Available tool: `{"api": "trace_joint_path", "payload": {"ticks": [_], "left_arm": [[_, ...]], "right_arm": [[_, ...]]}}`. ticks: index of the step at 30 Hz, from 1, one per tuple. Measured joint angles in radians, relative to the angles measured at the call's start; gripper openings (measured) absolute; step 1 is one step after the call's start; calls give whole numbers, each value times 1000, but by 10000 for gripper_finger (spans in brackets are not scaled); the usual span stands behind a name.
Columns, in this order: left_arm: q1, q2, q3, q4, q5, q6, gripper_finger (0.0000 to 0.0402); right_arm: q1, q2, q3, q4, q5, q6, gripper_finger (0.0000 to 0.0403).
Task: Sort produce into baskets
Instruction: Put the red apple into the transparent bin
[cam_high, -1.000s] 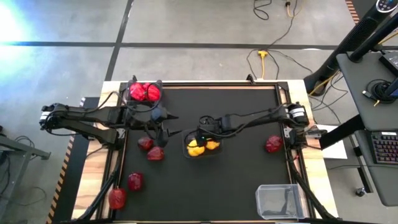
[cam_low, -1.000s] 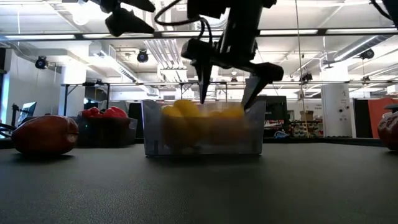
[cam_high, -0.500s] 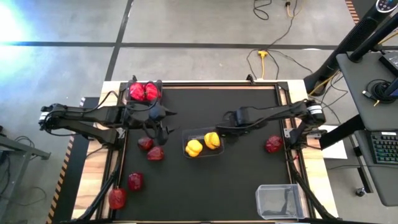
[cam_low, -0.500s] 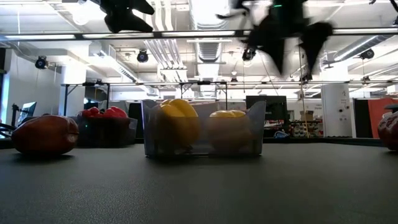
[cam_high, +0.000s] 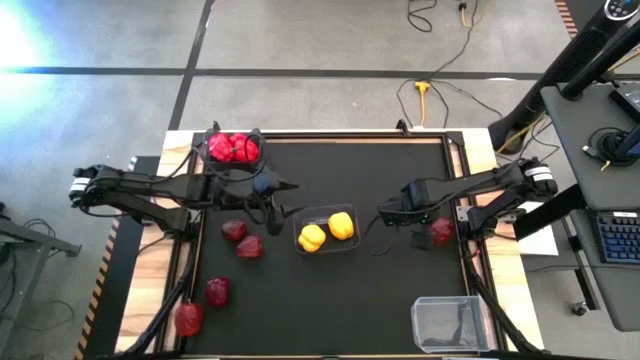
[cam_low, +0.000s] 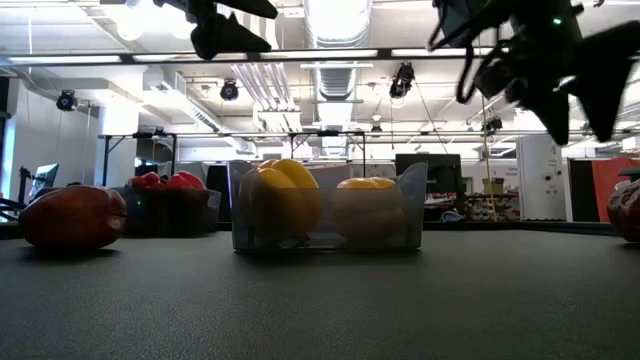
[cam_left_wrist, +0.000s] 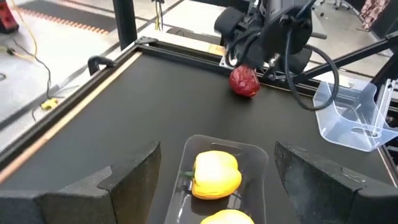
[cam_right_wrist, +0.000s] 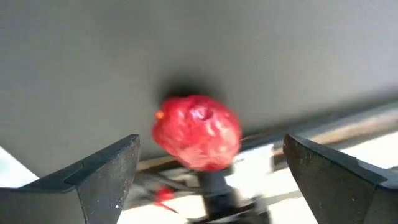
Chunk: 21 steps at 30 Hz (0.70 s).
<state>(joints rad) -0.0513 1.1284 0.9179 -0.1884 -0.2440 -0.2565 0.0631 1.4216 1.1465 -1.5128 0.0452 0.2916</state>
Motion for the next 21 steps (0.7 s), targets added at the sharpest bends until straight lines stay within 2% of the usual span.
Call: {"api": "trace_joint_path", "payload": {"ticks": [3, 8, 12, 21], "left_arm": [[0, 15, 2, -2, 0, -40, 295], [0, 33, 4, 3, 0, -138, 295], [0, 50, 4, 3, 0, -197, 295], [0, 72, 4, 15, -2, -277, 295]], "right_arm": [[2, -14, -54, -2, -3, -267, 386], [5, -21, -159, 1, -68, -500, 386], [5, -18, -242, 61, -70, -571, 386], [7, -12, -397, 274, -46, -578, 386]]}}
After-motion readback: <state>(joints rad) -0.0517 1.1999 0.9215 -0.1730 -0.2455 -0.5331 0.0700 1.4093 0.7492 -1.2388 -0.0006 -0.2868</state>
